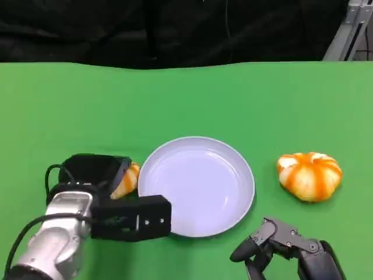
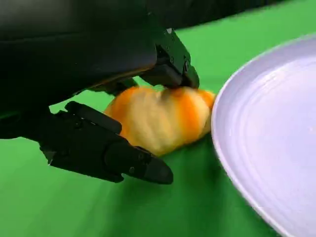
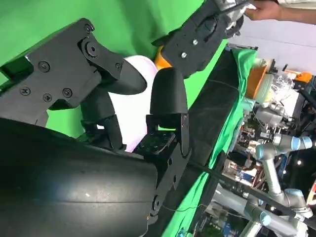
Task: Grasp the bread from the table and place it into the plate.
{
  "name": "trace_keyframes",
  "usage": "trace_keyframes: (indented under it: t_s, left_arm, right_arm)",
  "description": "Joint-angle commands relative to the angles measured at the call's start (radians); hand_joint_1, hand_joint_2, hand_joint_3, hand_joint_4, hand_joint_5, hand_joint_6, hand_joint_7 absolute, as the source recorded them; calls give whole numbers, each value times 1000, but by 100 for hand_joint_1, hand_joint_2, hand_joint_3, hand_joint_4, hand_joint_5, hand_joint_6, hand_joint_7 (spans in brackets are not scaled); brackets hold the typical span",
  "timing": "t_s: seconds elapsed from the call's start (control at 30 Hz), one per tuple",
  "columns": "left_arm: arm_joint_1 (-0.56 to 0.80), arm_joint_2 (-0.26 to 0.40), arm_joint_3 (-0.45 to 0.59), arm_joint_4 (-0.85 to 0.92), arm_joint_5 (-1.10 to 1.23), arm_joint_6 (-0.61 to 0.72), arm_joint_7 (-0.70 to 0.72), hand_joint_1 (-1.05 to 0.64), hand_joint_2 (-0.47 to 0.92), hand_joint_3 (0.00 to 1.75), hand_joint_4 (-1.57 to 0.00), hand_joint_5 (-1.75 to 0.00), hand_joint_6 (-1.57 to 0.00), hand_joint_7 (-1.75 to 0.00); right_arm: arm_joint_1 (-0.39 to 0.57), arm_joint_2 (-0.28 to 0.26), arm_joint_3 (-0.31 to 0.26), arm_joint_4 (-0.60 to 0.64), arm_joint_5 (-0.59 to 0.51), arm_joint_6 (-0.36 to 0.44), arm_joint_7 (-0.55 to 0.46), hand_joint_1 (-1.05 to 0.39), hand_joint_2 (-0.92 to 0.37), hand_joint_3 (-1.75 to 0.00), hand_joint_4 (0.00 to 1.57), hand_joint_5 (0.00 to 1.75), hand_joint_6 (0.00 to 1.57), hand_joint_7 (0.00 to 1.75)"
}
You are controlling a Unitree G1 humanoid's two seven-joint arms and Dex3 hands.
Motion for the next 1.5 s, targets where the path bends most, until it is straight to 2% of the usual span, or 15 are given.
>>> trace_keyframes:
  t_s: [0.03, 0.07, 0.13, 0.2, 0.5, 0.7, 0.73, 0.77, 0.87, 0.93, 0.97, 1.07, 1.23, 1.33, 1.5]
  left_arm:
    - [28, 32, 13, 51, -53, -114, 133, -24, 87, 0, -89, -169, -121, -14]
    - [29, 40, 19, 30, -56, -116, 144, -24, 87, 0, -91, -172, -123, -14]
    - [28, 54, 32, -17, -62, -107, 140, -21, 89, 10, -88, -174, -99, -76]
    - [28, 61, 39, -50, -64, -94, 128, -21, 90, 14, -85, -175, -89, -93]
    - [12, 103, -12, -177, 109, 66, 86, -36, 85, 0, -84, -175, -108, -23]
    - [40, 97, 1, -225, 101, -13, 214, -36, 85, 0, -92, -175, -121, -29]
    - [45, 92, 1, -230, 100, -22, 235, -32, 87, 1, -91, -175, -97, -95]
    - [52, 83, 10, -236, 75, -53, 260, -32, 89, 3, -91, -175, -82, -131]
    - [65, 63, 30, -250, 4, -124, 289, -22, 92, 7, -89, -175, -70, -170]
    - [72, 41, 40, -265, -45, -174, 297, -22, 63, 76, -91, -175, -72, -174]
    - [73, 32, 43, -269, -61, -193, 301, -21, 53, 97, -91, -175, -72, -174]
    - [68, 0, 38, -275, -85, -211, 291, -20, 41, 121, -93, -175, -72, -175]
    - [49, -39, 19, -264, -85, -205, 261, -20, 37, 124, -93, -175, -73, -175]
    - [27, -73, -5, -251, -84, -194, 218, -20, 42, 103, -91, -175, -71, -175]
    - [24, -78, -6, -250, -82, -193, 211, -19, 43, 100, -91, -175, -70, -175]
  right_arm:
    - [4, -6, -4, -2, -4, -14, -13, -16, -47, -114, 73, 159, 74, 117]
    - [4, -7, -4, -1, -4, -15, -13, -16, -47, -114, 73, 159, 74, 117]
    - [3, -8, -5, -2, -3, -13, -13, -17, -47, -114, 73, 159, 75, 117]
    - [3, -8, -6, -2, -3, -10, -13, -17, -47, -114, 73, 159, 75, 117]
    - [1, -9, -8, 4, 5, -13, -11, -17, -47, -113, 72, 159, 75, 117]
    - [-2, -11, -9, 9, 2, -22, -13, -17, -47, -113, 72, 159, 75, 117]
    - [-1, -10, -9, 7, 3, -20, -13, -18, -47, -113, 72, 158, 75, 117]
    - [0, -10, -8, 6, 2, -19, -12, -18, -47, -113, 71, 158, 75, 117]
    - [0, -9, -8, 6, 1, -20, -13, -18, -47, -113, 72, 158, 75, 117]
    - [-1, -9, -8, 8, -1, -24, -15, -18, -47, -113, 72, 158, 75, 117]
    - [-1, -9, -8, 8, -2, -25, -16, -18, -47, -114, 72, 158, 75, 117]
    - [1, -10, -8, 1, 1, -16, -12, -18, -47, -114, 71, 158, 74, 118]
    - [0, -10, -8, 0, -1, -14, -12, -18, -47, -114, 70, 160, 74, 118]
    - [1, -8, -7, 0, 0, -15, -14, -18, -46, -115, 70, 160, 75, 118]
    - [2, -8, -7, -1, 0, -13, -14, -18, -45, -116, 71, 160, 75, 118]
